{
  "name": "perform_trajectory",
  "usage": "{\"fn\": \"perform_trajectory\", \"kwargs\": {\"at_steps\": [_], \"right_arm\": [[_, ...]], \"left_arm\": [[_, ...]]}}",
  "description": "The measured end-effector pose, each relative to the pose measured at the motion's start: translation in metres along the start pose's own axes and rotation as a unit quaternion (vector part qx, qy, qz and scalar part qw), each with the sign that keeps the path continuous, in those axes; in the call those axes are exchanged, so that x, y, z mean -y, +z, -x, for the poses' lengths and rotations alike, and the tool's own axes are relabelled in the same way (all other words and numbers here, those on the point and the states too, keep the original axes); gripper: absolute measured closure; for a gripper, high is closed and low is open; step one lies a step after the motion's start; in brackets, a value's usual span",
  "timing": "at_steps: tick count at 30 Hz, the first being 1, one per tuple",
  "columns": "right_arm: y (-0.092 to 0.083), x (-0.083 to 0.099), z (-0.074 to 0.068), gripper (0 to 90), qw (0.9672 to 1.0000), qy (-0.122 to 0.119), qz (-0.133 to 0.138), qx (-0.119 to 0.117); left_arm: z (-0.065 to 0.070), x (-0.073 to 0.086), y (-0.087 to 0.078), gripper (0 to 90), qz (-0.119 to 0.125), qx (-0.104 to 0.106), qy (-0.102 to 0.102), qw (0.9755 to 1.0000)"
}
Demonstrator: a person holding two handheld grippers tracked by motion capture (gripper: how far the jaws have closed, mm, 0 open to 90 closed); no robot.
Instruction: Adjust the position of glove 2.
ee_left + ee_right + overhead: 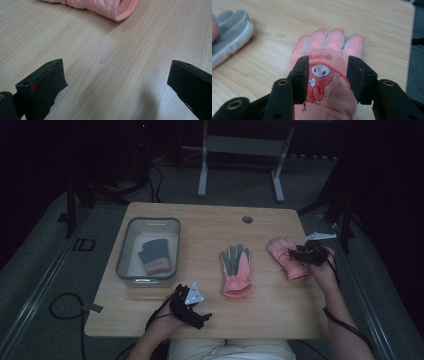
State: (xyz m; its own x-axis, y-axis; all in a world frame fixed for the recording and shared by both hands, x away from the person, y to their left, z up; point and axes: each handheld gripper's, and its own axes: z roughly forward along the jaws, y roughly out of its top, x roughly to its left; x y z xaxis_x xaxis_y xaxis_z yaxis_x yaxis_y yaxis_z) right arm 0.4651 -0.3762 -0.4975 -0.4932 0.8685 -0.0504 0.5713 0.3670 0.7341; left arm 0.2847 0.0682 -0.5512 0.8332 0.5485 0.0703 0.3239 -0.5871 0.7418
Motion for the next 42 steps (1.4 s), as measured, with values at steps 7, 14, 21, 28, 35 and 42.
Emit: {"fn": "perform_trajectory", "kwargs": {"at_steps": [7, 14, 21, 28, 35, 42], "right_arm": [[0.018, 0.010, -0.009, 55.0, 0.9983, -0.036, -0.039, 0.024], [0.025, 0.013, -0.016, 78.9, 0.9974, -0.002, -0.051, 0.051], [0.005, -0.004, -0.024, 86.6, 0.9951, 0.066, -0.050, 0.054], [-0.040, -0.023, -0.049, 86.8, 0.9919, 0.101, 0.005, 0.076], [-0.061, -0.025, -0.081, 86.8, 0.9871, 0.131, 0.031, 0.087], [-0.054, -0.014, -0.109, 86.8, 0.9857, 0.137, 0.022, 0.096]], "left_arm": [[-0.002, 0.001, -0.001, 1.1, -0.002, 0.000, -0.005, 1.0000], [-0.002, 0.001, -0.001, 1.1, 0.001, 0.000, -0.004, 1.0000], [-0.001, 0.001, -0.001, 1.1, 0.002, 0.001, -0.002, 1.0000], [-0.001, 0.001, -0.002, 1.1, 0.006, 0.000, -0.002, 1.0000], [-0.002, 0.000, -0.002, 1.1, 0.007, 0.000, 0.000, 1.0000], [-0.002, 0.000, -0.003, 1.1, 0.008, -0.001, 0.005, 1.0000]]}}
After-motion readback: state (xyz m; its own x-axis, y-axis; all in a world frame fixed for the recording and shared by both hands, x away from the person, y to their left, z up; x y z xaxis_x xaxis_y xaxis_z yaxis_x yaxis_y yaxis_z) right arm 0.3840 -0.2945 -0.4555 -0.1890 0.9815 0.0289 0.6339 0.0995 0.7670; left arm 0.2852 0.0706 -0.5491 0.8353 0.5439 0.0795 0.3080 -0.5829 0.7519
